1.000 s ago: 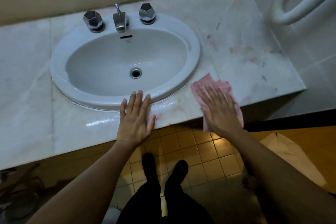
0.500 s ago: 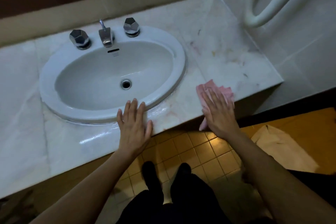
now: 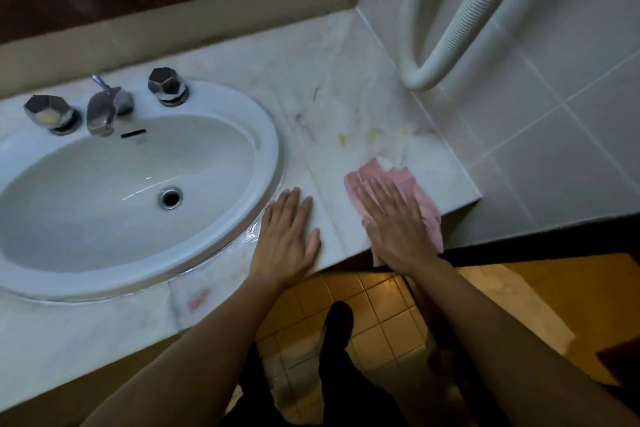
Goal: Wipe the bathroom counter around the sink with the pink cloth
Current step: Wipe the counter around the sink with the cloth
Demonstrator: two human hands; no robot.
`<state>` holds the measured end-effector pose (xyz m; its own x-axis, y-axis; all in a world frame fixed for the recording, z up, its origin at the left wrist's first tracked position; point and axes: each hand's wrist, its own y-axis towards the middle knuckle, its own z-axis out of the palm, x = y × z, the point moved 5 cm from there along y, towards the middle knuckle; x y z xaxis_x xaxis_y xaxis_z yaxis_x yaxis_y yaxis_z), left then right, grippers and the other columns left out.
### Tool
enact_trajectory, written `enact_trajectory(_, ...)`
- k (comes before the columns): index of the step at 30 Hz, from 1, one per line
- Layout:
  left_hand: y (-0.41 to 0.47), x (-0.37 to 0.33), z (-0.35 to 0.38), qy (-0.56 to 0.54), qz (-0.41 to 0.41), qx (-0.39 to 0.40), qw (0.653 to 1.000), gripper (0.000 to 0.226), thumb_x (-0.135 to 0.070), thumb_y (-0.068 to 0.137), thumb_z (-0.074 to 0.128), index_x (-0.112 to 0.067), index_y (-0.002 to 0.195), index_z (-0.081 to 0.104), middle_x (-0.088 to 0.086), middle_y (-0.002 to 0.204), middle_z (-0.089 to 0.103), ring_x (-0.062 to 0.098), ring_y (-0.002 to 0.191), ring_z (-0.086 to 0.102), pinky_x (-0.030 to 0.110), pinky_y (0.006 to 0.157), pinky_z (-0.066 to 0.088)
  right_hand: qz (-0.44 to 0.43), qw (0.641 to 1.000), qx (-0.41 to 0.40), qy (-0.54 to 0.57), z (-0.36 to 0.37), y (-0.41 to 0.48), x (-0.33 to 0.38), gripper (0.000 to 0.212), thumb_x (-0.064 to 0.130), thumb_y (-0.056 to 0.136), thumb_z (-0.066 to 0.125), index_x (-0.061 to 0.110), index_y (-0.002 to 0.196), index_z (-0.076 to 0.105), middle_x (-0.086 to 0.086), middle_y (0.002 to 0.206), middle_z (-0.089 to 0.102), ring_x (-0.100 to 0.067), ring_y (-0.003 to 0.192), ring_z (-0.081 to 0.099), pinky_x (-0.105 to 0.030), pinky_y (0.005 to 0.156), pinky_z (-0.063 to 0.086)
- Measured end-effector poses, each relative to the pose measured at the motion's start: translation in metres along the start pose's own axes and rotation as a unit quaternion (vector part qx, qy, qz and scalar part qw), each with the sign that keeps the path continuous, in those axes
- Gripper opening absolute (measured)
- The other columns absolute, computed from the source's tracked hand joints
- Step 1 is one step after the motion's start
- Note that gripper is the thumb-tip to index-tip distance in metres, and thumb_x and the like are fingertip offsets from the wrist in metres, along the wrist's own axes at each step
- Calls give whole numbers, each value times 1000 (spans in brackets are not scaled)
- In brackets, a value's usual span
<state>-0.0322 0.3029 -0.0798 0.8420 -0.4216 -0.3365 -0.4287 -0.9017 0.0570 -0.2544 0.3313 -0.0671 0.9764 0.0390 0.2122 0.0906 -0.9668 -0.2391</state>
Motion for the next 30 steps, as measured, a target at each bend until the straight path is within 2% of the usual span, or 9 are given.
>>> enact_trajectory(5, -2, 1, 1, 10, -17, -15, 1000, 62, -44, 100, 49, -15, 155, 46, 12, 165, 38, 29, 156, 31, 53, 126, 22, 105, 994, -44, -5, -36, 69, -82, 66, 43, 107, 17, 32, 167, -8, 0, 177, -9, -24, 163, -10, -57, 130, -2)
enact_trajectory(9, -3, 5, 5, 5, -22, -6, 1000, 64, -46, 101, 48, -16, 157, 43, 10, 167, 35, 26, 158, 26, 52, 127, 21, 139, 987, -75, 19, -44, 132, -60, 69, 44, 103, 15, 26, 169, 12, -6, 177, 7, -32, 163, 6, -59, 129, 0)
enact_trajectory(13, -2, 5, 2, -3, -28, -3, 1000, 63, -47, 101, 48, -17, 157, 44, 7, 168, 34, 24, 158, 25, 51, 127, 22, -9, 998, -62, -10, -28, 112, 3, 67, 42, 107, 21, 29, 168, -2, 0, 177, -5, -27, 164, -4, -56, 130, 1)
enact_trajectory(15, -3, 4, 1, -12, -29, -8, 999, 62, -46, 101, 49, -17, 156, 45, 6, 167, 35, 23, 158, 26, 50, 128, 21, -80, 996, -36, -25, -22, 80, 3, 66, 39, 110, 24, 32, 167, -8, 3, 176, -12, -22, 163, -12, -54, 131, -2)
enact_trajectory(17, -2, 4, -1, -20, -29, -19, 999, 61, -44, 101, 51, -17, 155, 47, 6, 167, 36, 24, 157, 29, 49, 128, 21, -103, 994, -34, -30, -28, 67, -18, 65, 38, 110, 25, 35, 167, -6, 4, 176, -10, -17, 163, -12, -54, 131, -1)
enact_trajectory(21, -3, 3, 0, -15, -33, -11, 999, 61, -45, 101, 50, -18, 156, 45, 5, 168, 33, 23, 158, 26, 47, 129, 19, 28, 997, -64, -30, -53, 123, -76, 67, 41, 105, 22, 34, 168, -1, -1, 177, 5, -25, 164, 4, -60, 129, 7)
enact_trajectory(24, -3, 4, 2, -14, -36, -7, 999, 63, -45, 101, 49, -19, 158, 42, 5, 170, 31, 21, 159, 23, 48, 129, 18, 99, 992, -77, 6, -54, 182, -61, 68, 49, 102, 13, 36, 168, 3, 2, 177, 5, -29, 163, 6, -63, 128, 4)
enact_trajectory(26, -3, 4, 1, -12, -34, -14, 999, 62, -43, 101, 50, -19, 157, 43, 6, 169, 33, 22, 158, 25, 48, 129, 20, 71, 994, -78, 16, -47, 200, -16, 65, 49, 105, 15, 36, 168, 6, 5, 177, 4, -27, 163, 5, -61, 128, 0)
enact_trajectory(30, -3, 4, 0, -17, -24, -34, 999, 57, -38, 101, 51, -17, 154, 48, 6, 167, 36, 22, 157, 29, 50, 127, 25, -100, 993, -56, 11, -31, 165, 55, 60, 43, 108, 17, 34, 168, 16, 5, 177, 10, -26, 163, 6, -57, 130, 4)
